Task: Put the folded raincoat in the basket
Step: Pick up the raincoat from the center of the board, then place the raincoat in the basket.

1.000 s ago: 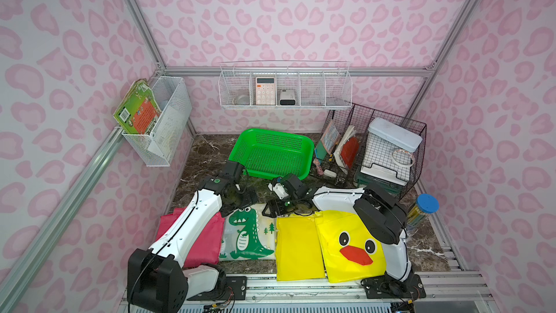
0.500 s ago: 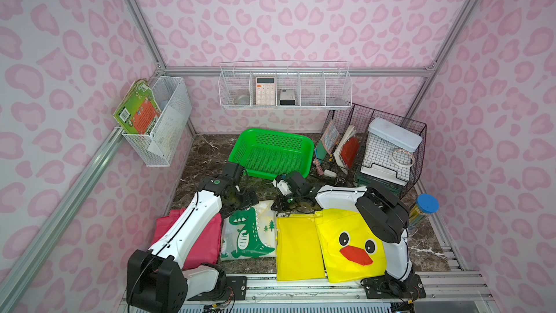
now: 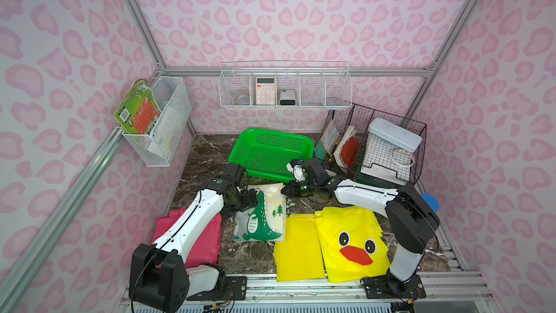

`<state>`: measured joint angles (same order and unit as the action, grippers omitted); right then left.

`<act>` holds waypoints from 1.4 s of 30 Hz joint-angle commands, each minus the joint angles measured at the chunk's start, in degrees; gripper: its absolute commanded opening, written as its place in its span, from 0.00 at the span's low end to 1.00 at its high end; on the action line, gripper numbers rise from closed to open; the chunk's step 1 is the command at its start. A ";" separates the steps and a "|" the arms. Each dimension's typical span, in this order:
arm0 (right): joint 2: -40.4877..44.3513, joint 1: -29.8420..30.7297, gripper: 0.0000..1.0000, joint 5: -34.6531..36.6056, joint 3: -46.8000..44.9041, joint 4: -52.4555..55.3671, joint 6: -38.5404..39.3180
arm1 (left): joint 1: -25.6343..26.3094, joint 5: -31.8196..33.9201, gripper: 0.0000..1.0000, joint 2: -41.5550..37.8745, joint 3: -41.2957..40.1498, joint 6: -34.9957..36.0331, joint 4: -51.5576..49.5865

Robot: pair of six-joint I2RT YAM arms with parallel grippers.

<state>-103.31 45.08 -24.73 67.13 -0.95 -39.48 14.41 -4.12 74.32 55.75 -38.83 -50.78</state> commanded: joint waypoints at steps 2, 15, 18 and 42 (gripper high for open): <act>1.80 0.05 0.00 0.97 -0.99 2.28 2.73 | -1.70 -2.05 0.99 1.28 -1.51 0.56 2.55; 4.77 -3.33 0.00 2.45 -8.81 2.86 3.21 | -3.93 -10.14 0.98 4.76 -7.23 0.10 12.17; 4.63 -3.55 0.00 2.35 -9.45 2.81 3.49 | -4.17 -11.78 0.95 5.77 -9.37 -0.52 14.99; 5.07 -2.08 0.00 0.66 -8.75 5.03 6.15 | -4.27 -13.52 0.00 -0.60 -15.56 -4.25 18.88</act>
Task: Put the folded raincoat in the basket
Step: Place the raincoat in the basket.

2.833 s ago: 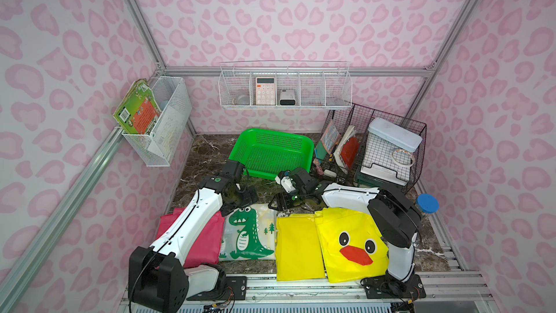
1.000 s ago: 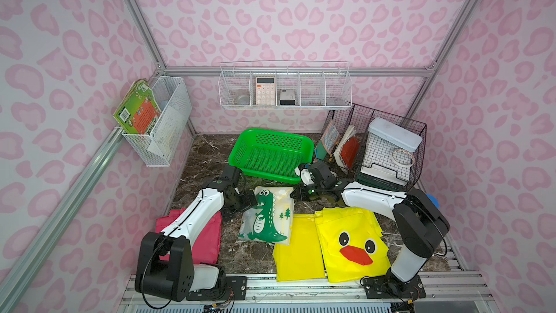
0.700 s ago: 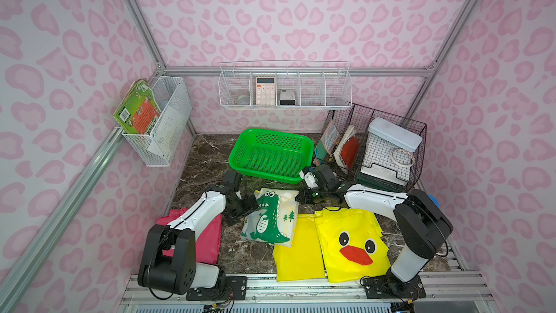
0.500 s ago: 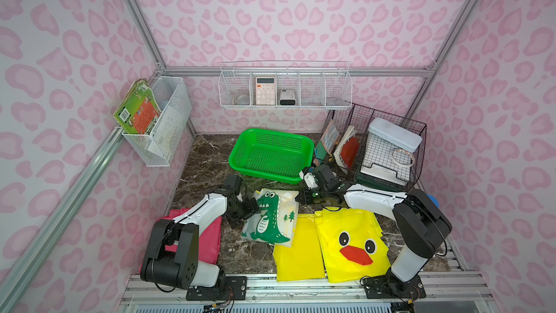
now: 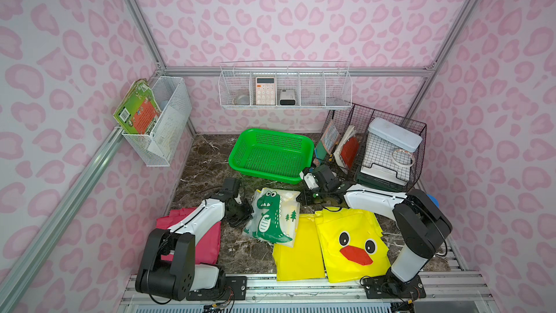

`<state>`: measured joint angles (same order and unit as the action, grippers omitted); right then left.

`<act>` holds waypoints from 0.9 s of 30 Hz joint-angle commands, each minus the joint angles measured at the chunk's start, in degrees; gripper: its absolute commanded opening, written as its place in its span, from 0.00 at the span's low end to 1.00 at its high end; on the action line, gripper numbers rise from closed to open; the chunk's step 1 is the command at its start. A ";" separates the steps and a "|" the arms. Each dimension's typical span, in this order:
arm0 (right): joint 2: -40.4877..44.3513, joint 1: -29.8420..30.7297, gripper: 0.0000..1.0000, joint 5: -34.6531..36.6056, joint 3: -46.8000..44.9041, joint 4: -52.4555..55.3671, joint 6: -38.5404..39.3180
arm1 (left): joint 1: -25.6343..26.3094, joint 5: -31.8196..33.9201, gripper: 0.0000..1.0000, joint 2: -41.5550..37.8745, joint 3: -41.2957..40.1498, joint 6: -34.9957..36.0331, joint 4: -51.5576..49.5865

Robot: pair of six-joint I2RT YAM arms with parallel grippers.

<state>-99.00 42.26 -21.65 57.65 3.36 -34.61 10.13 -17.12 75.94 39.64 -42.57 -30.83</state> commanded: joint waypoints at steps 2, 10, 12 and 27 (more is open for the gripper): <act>1.46 1.33 0.00 -2.59 1.29 1.59 1.60 | 0.04 0.19 0.00 -5.09 1.31 -1.01 -3.25; 5.49 2.48 0.00 -4.62 4.48 5.29 2.35 | 0.02 4.52 0.00 -16.57 7.37 -2.47 -13.74; 6.26 2.34 0.00 -5.05 5.77 5.99 2.31 | 0.01 5.24 0.00 -17.81 8.75 -2.90 -14.93; 2.43 -5.54 0.00 -5.90 19.87 7.19 1.86 | 0.04 4.97 0.00 -4.52 26.91 0.69 -11.94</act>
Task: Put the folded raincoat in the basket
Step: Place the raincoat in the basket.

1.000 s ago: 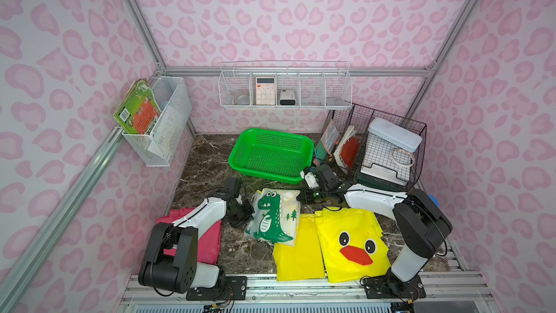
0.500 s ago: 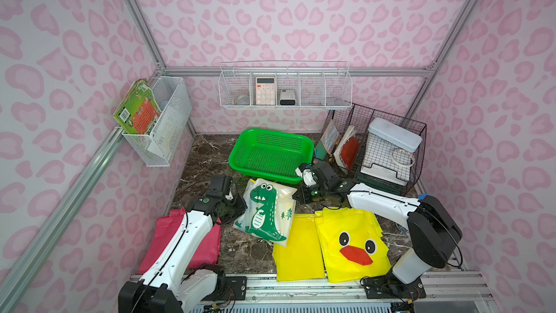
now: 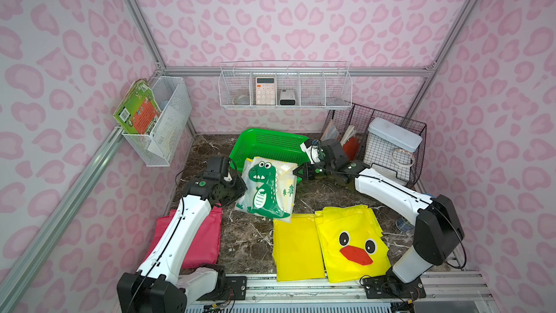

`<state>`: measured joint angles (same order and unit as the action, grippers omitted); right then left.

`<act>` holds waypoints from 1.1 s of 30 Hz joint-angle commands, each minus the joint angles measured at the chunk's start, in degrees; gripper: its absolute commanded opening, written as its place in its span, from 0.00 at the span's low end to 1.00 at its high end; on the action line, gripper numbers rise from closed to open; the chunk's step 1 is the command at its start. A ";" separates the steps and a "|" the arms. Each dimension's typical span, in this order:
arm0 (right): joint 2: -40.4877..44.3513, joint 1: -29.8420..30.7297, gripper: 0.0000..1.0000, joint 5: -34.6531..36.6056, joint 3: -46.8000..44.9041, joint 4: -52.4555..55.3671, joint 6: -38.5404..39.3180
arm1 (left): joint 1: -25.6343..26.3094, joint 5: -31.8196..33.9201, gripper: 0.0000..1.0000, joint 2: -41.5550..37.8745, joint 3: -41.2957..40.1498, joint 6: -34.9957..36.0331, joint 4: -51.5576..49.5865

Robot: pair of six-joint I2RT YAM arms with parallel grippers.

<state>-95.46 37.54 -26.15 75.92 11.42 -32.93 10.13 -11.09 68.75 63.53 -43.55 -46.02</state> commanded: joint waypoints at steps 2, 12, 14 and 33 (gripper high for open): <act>-2.52 -1.92 0.00 -1.79 5.17 -1.26 -0.35 | -0.02 -1.17 0.00 6.12 6.31 2.55 4.09; -10.94 -7.13 0.00 0.27 15.29 -4.72 -4.04 | -1.20 -3.04 0.00 24.37 22.69 6.27 9.28; -12.44 -8.00 0.00 0.88 16.20 -6.54 -5.32 | -1.69 -3.92 0.00 27.31 24.60 6.39 10.77; -28.28 -11.87 0.00 1.58 28.88 -11.12 -9.79 | -5.46 -9.70 0.00 40.82 27.13 5.49 26.02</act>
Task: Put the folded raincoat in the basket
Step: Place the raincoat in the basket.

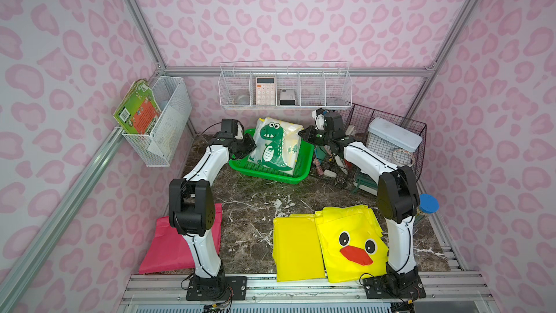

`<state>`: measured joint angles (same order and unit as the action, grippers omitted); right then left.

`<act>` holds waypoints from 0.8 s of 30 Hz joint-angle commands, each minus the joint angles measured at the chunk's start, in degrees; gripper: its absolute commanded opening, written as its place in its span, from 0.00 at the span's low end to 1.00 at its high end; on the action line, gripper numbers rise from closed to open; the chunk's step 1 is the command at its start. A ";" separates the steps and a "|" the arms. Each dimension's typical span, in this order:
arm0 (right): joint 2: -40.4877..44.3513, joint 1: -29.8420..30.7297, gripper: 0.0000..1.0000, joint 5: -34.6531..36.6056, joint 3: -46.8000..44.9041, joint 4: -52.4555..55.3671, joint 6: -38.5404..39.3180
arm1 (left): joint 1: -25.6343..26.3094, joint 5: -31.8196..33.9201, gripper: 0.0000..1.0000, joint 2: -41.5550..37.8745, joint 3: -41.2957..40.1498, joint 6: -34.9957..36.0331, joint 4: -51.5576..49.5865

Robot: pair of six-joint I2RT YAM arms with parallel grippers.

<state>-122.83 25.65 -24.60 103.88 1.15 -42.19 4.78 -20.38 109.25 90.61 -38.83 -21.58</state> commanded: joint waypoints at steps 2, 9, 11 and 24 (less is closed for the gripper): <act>-1.90 0.08 0.00 -0.23 1.37 -0.52 -0.39 | -0.10 0.11 0.00 0.45 -0.08 1.34 1.11; -5.07 0.98 0.02 -0.65 4.43 3.27 1.76 | -0.05 2.39 0.00 0.36 -1.68 1.55 -1.45; -5.62 1.21 0.08 -0.79 5.31 4.06 2.31 | -0.12 2.88 0.00 0.44 -2.34 1.50 -1.92; -5.33 1.31 0.58 0.42 8.28 7.08 4.19 | -0.06 3.59 0.37 1.05 0.30 2.05 -5.05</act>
<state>-128.70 26.83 -24.60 111.50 8.01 -39.05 4.73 -16.99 110.26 90.11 -37.56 -25.43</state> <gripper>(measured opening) 0.565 0.347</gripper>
